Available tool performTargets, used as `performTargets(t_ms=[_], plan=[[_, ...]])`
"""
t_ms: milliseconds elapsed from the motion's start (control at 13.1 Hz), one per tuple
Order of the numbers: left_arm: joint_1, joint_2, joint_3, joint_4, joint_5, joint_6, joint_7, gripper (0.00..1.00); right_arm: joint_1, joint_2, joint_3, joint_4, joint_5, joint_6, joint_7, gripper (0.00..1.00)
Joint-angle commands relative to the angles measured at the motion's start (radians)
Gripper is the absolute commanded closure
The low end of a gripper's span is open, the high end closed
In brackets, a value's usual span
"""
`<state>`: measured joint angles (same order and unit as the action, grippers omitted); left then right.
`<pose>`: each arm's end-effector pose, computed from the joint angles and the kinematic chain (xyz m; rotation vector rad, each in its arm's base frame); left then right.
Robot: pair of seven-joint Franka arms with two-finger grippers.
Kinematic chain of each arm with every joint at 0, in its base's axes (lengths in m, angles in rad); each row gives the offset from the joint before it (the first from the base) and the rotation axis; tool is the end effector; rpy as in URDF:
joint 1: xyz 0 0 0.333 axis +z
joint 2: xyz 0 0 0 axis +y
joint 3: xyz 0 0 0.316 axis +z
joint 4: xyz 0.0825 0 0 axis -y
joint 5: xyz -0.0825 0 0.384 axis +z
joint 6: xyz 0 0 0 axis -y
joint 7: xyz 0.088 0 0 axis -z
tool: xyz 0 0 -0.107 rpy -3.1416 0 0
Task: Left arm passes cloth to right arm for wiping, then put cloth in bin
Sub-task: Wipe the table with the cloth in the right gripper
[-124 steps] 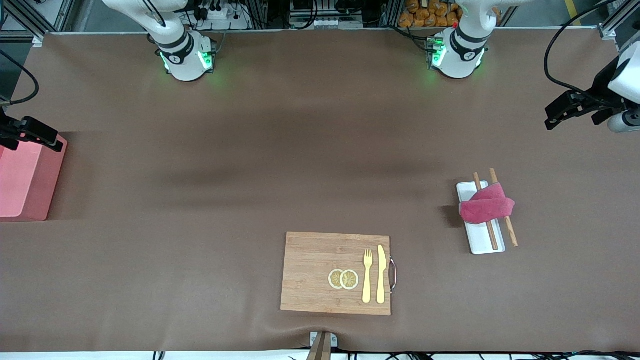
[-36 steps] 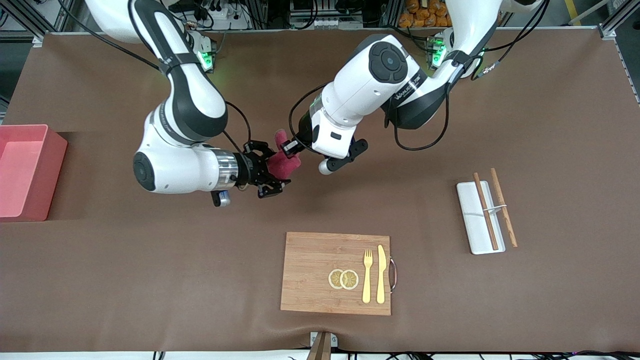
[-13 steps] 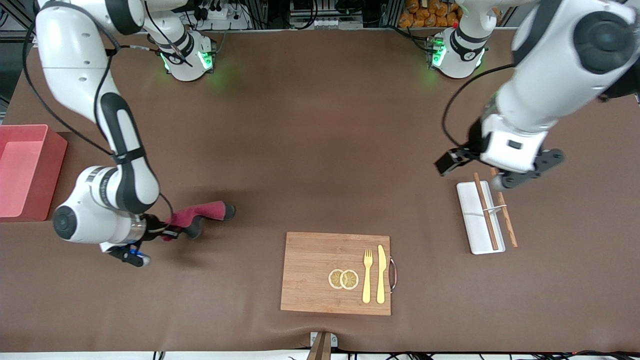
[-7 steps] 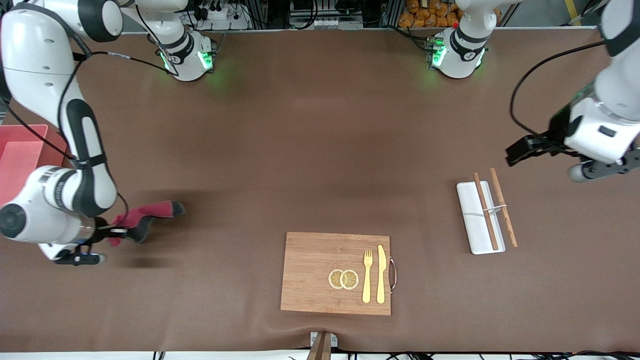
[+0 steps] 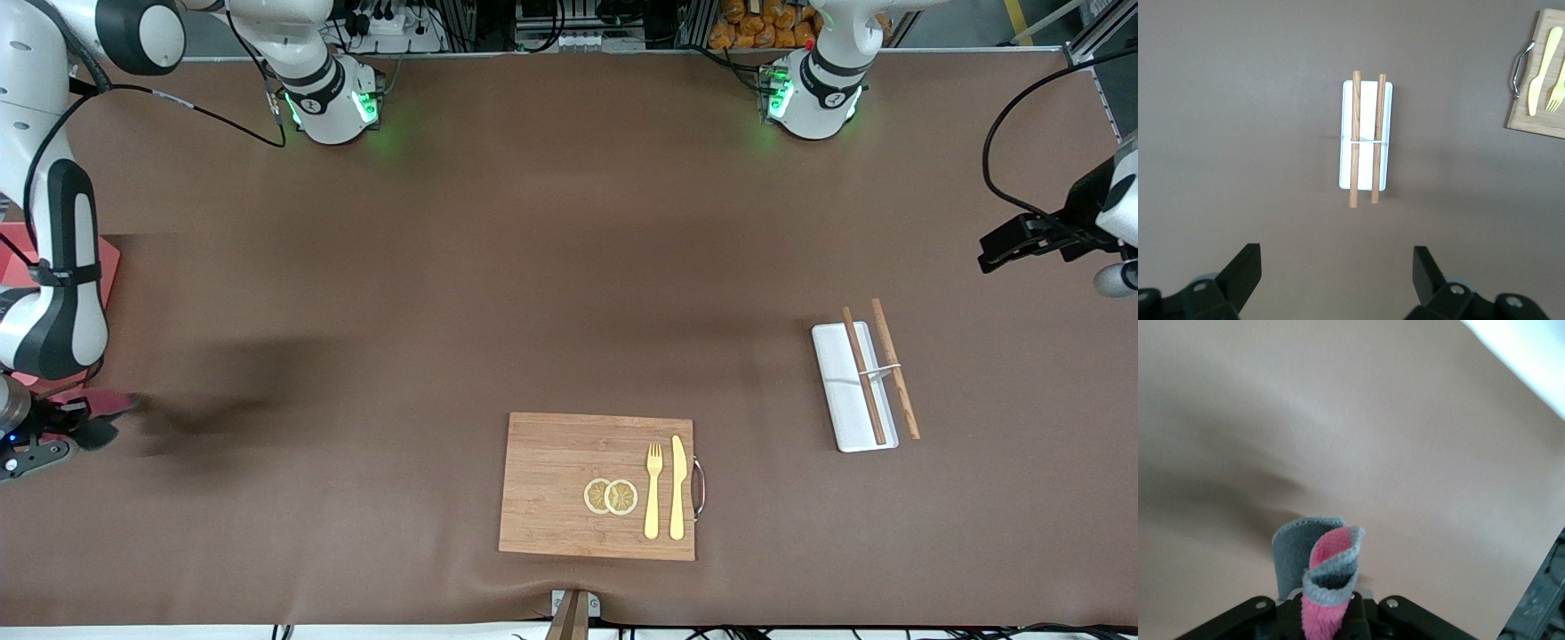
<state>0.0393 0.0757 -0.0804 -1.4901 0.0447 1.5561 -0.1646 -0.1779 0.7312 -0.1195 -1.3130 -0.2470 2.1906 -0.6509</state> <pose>0.5764 -0.0170 0.6186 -3.0962 -0.1924 0.0084 0.7257 -0.2085 0.3229 2.7228 0.7232 0.0006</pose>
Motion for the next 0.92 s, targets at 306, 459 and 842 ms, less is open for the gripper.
performTargets(t_ms=[306,459,842], plan=[[-0.015,-0.031,-0.013,-0.032,-0.012,0.032,0.011,0.0,0.236,0.014,0.024,-0.193,0.075,0.094,0.534,1.0],[-0.016,-0.028,-0.013,-0.032,-0.012,0.032,0.011,0.0,0.346,0.013,0.024,-0.196,0.133,0.081,0.714,1.0],[-0.016,-0.031,-0.015,-0.027,-0.031,0.033,-0.007,0.0,0.584,-0.001,0.054,-0.169,0.355,-0.002,1.153,1.0]])
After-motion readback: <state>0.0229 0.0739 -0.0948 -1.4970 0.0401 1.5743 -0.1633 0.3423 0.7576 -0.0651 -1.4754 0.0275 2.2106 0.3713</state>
